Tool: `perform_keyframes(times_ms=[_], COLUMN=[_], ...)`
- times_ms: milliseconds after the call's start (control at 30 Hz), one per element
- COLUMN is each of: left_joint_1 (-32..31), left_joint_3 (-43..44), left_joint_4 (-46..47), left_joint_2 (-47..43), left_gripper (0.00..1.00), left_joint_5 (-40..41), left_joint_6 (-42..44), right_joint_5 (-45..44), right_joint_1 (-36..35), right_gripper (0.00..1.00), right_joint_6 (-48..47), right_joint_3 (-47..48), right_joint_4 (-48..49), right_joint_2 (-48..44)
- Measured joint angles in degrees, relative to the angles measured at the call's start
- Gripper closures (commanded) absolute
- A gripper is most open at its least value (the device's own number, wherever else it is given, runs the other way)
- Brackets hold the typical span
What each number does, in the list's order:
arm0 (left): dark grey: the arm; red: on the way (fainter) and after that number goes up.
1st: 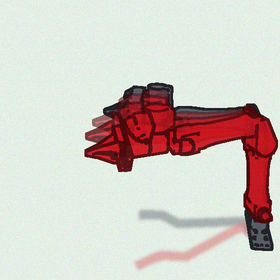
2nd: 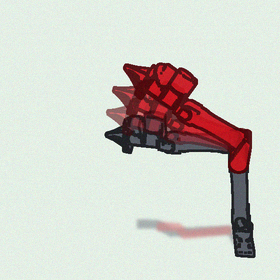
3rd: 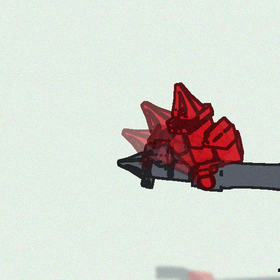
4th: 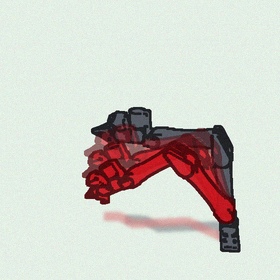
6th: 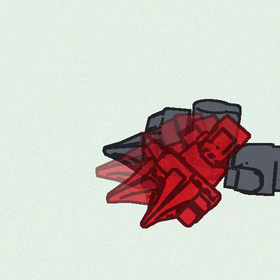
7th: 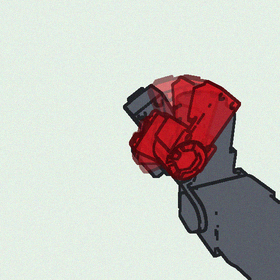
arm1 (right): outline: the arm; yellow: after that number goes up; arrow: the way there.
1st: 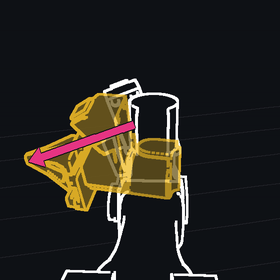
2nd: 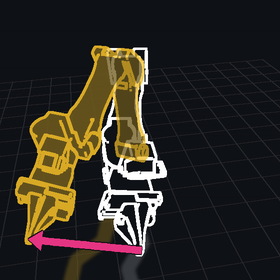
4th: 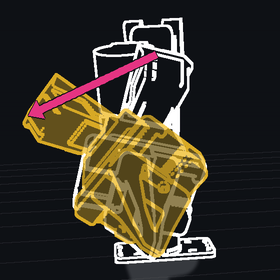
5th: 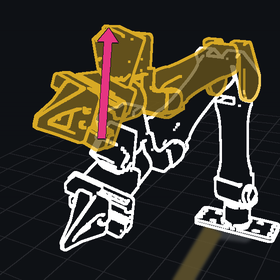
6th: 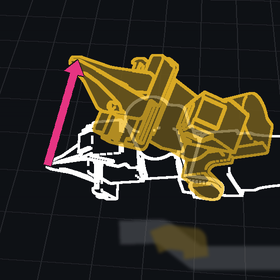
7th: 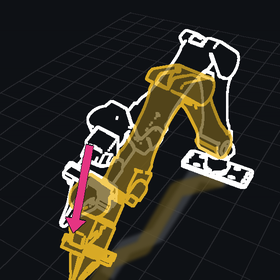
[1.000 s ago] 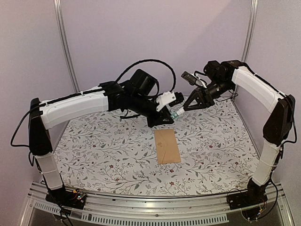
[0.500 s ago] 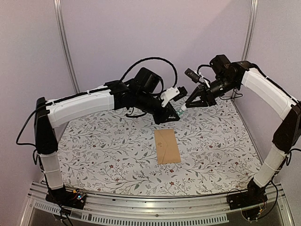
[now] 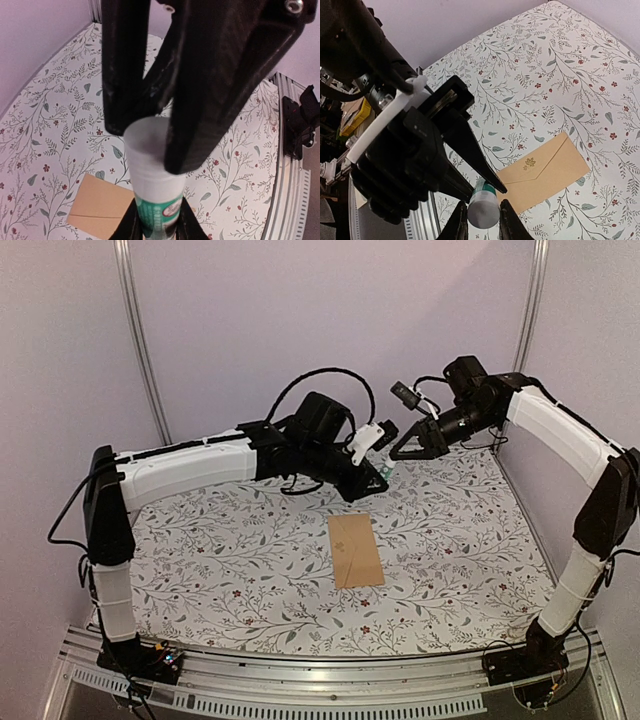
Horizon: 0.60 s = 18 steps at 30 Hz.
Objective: Place the letter into the envelope and seal it
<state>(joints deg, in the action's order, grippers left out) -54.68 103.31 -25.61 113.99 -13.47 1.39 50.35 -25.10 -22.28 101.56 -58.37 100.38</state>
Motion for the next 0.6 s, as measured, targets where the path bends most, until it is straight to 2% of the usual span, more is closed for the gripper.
perform_keyframes(times_ms=[167, 300, 600], left_joint_1=[-0.26, 0.42, 0.94], left_joint_3=[-6.86, -11.8, -12.37], left_joint_4=[11.43, 16.55, 21.14], left_joint_2=[-5.14, -9.4, -11.02], left_gripper=[1.0, 1.0, 1.0], left_joint_5=[-1.09, -4.76, -11.3], left_joint_6=[-2.34, -4.5, -6.56], right_joint_5=[7.52, 12.35, 18.71], right_joint_1=[2.86, 3.89, 3.82], right_gripper=[0.49, 0.48, 0.43], right_joint_6=[-0.33, -0.81, 0.57], right_joint_3=[2.12, 1.79, 0.74], right_joint_4=[2.56, 6.49, 11.76], right_joint_2=[-0.42, -1.77, -2.78])
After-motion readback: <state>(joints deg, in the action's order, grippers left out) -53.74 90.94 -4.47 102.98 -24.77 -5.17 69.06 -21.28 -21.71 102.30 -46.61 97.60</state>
